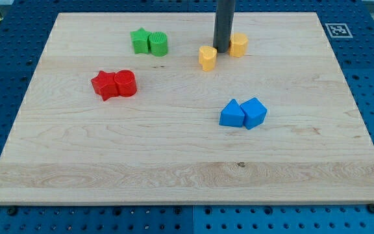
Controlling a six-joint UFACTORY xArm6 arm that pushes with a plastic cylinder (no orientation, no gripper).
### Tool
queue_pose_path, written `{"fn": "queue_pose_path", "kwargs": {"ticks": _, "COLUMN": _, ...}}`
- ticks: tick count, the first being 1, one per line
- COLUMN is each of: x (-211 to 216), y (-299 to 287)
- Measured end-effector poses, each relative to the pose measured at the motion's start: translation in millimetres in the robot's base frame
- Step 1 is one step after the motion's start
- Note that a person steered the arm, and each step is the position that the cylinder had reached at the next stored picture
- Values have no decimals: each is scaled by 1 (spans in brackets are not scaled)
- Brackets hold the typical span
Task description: Slightly push the yellow heart downwards
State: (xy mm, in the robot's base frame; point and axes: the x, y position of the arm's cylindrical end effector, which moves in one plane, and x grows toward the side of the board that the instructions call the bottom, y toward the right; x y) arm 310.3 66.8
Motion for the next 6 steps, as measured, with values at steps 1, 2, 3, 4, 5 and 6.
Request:
{"fn": "queue_pose_path", "kwargs": {"ticks": 1, "x": 0, "y": 0}}
{"fn": "queue_pose_path", "kwargs": {"ticks": 2, "x": 22, "y": 0}}
{"fn": "queue_pose_path", "kwargs": {"ticks": 3, "x": 24, "y": 0}}
{"fn": "queue_pose_path", "kwargs": {"ticks": 4, "x": 22, "y": 0}}
{"fn": "queue_pose_path", "kwargs": {"ticks": 5, "x": 14, "y": 0}}
{"fn": "queue_pose_path", "kwargs": {"ticks": 6, "x": 14, "y": -5}}
